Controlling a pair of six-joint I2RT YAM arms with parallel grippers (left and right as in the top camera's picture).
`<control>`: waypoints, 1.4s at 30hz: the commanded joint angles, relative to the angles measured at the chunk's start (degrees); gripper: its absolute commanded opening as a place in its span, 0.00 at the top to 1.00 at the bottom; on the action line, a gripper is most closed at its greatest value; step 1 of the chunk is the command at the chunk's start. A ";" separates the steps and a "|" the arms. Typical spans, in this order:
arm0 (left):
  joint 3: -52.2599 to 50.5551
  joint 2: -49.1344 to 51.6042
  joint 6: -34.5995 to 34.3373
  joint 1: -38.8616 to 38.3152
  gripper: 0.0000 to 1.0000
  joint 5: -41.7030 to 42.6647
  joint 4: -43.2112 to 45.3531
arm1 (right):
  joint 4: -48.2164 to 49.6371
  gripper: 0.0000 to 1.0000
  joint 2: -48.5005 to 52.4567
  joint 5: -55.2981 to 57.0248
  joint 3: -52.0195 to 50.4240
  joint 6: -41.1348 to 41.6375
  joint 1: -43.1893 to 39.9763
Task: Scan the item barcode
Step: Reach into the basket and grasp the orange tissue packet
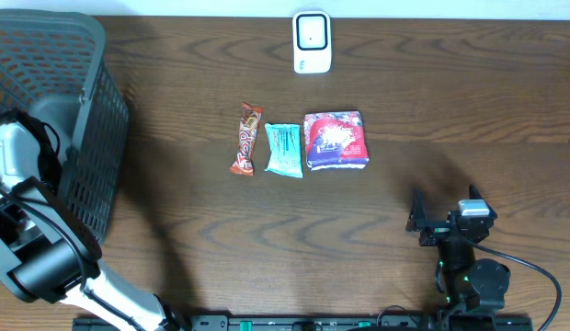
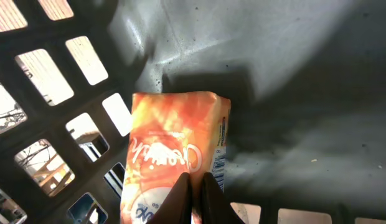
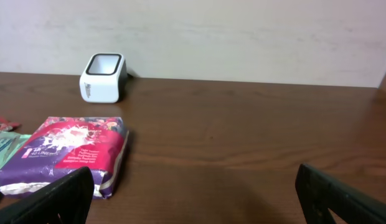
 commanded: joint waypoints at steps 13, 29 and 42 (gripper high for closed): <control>-1.29 -0.98 0.79 0.31 0.04 2.45 2.62 | -0.24 0.01 -0.13 0.02 -0.11 -0.83 -0.17; -6.34 -1.05 2.58 0.31 0.93 2.38 8.15 | -0.24 0.01 -0.13 0.04 -0.11 -0.83 -0.17; 26.77 -9.81 4.85 0.17 0.93 2.51 -3.54 | -0.24 0.01 -0.13 0.02 -0.11 -0.83 -0.17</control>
